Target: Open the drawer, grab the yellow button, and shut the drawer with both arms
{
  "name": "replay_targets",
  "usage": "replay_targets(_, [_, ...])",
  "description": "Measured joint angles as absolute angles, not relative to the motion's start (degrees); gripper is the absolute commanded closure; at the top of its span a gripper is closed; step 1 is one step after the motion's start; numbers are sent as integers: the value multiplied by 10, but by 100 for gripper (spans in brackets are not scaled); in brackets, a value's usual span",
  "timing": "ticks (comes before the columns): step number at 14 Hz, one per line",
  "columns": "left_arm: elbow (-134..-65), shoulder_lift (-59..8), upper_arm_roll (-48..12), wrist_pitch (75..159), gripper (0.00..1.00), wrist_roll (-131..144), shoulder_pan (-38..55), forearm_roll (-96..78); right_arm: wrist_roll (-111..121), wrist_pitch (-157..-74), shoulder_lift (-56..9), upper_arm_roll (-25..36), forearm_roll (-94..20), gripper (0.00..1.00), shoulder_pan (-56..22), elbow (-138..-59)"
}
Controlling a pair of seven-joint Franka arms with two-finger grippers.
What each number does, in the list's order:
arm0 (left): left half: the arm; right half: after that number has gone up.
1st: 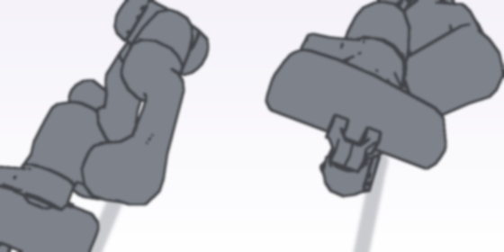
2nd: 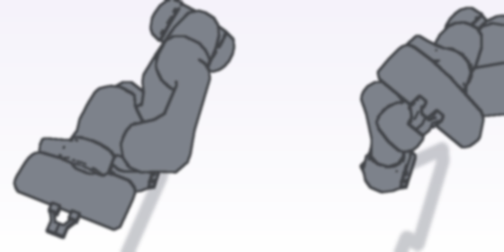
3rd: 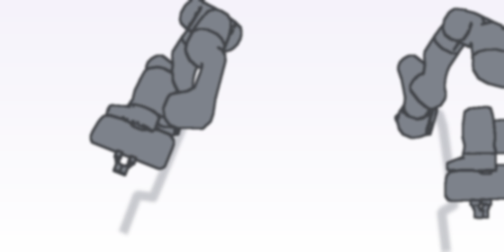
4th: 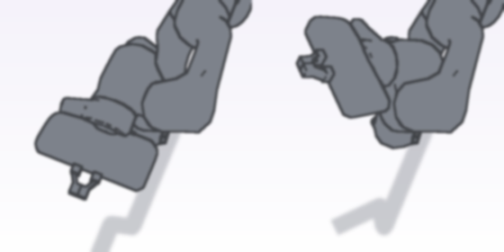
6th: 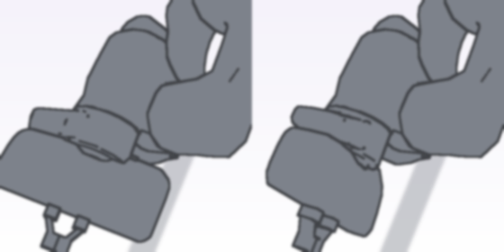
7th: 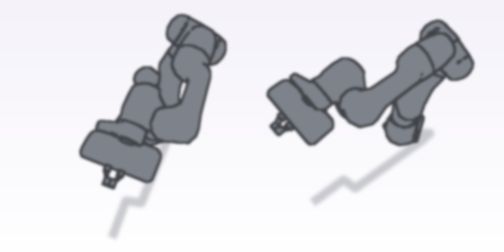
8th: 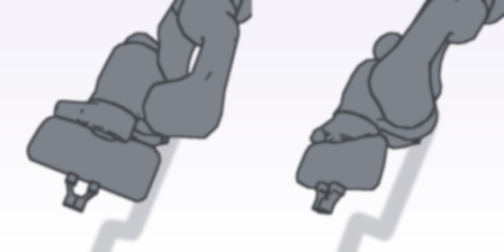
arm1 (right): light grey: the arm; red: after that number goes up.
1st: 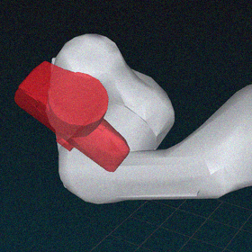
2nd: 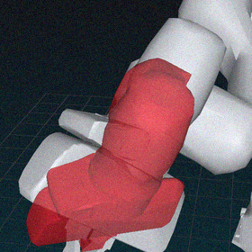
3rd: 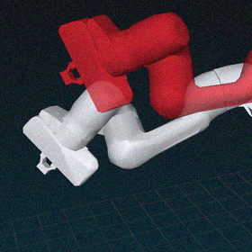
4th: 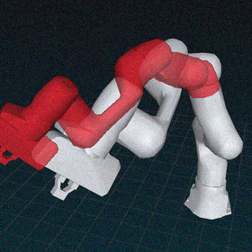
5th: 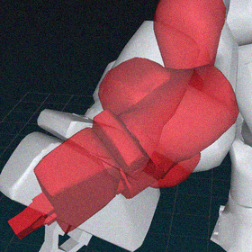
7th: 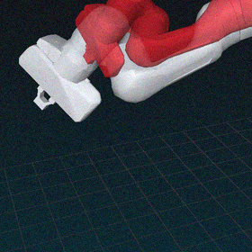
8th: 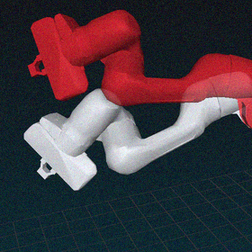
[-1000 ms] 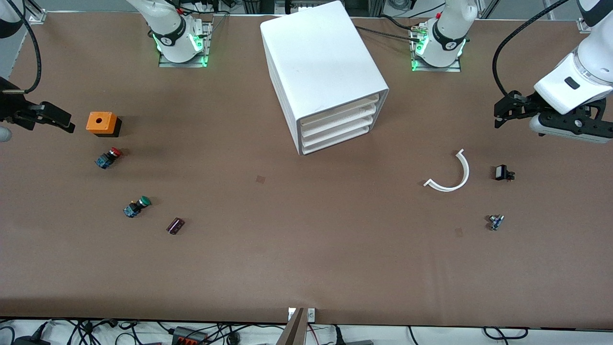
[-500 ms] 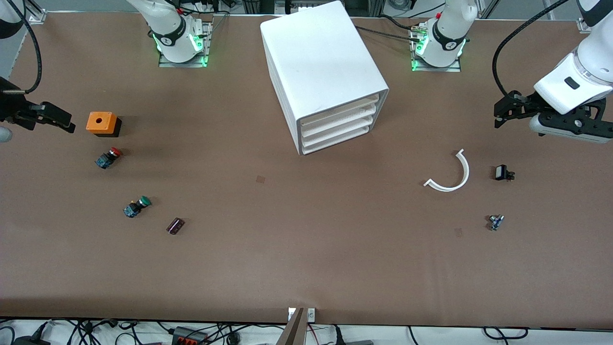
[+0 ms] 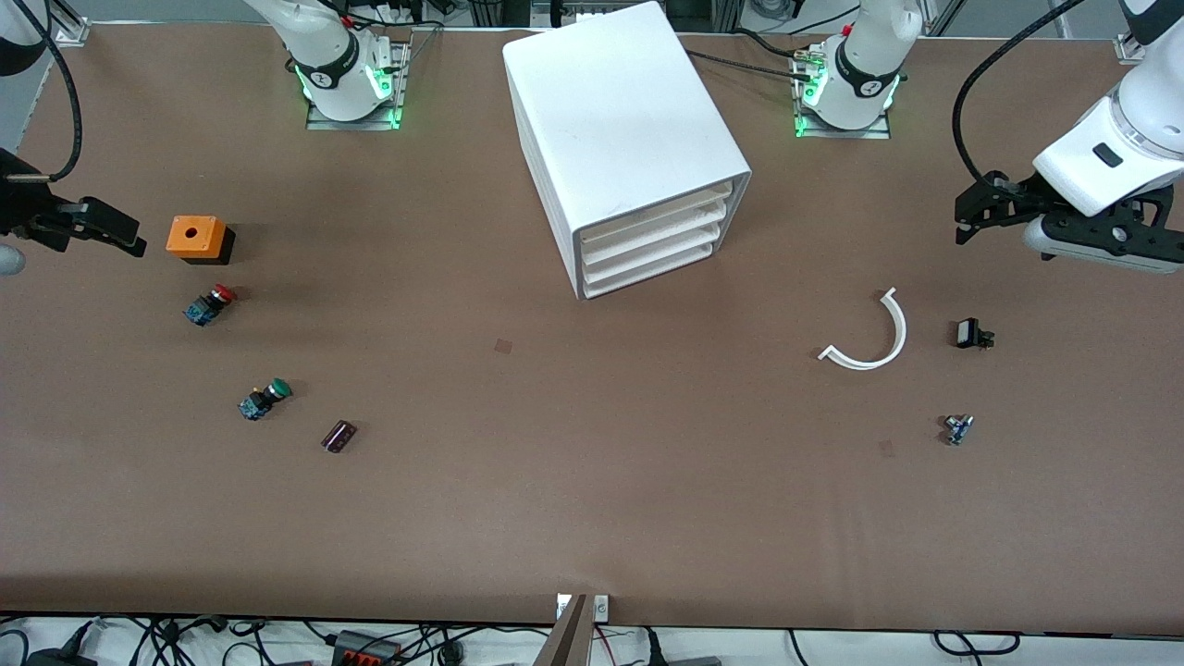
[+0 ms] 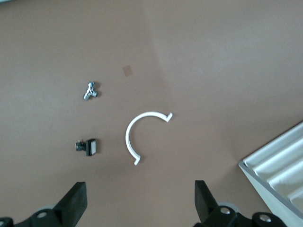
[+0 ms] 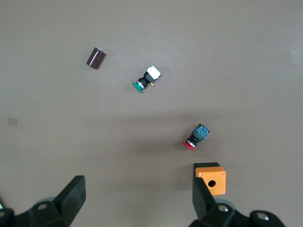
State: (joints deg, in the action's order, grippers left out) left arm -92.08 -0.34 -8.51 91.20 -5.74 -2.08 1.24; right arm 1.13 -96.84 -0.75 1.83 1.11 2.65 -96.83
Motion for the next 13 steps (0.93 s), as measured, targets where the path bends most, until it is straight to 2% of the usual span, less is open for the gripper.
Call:
replay_targets(3, [-913, -15, -88, 857, 0, -58, -14, -20, 11, -969, -8, 18, 11, 0, 23, -968])
replay_targets(6, [-912, -48, -90, 843, 0, -58, -1, -102, 11, -969, -8, 17, 11, 0, 17, -968])
replay_targets(13, [-912, -187, -110, 798, 0, -81, 21, -309, 11, -985, -26, 14, 4, 0, -53, -969])
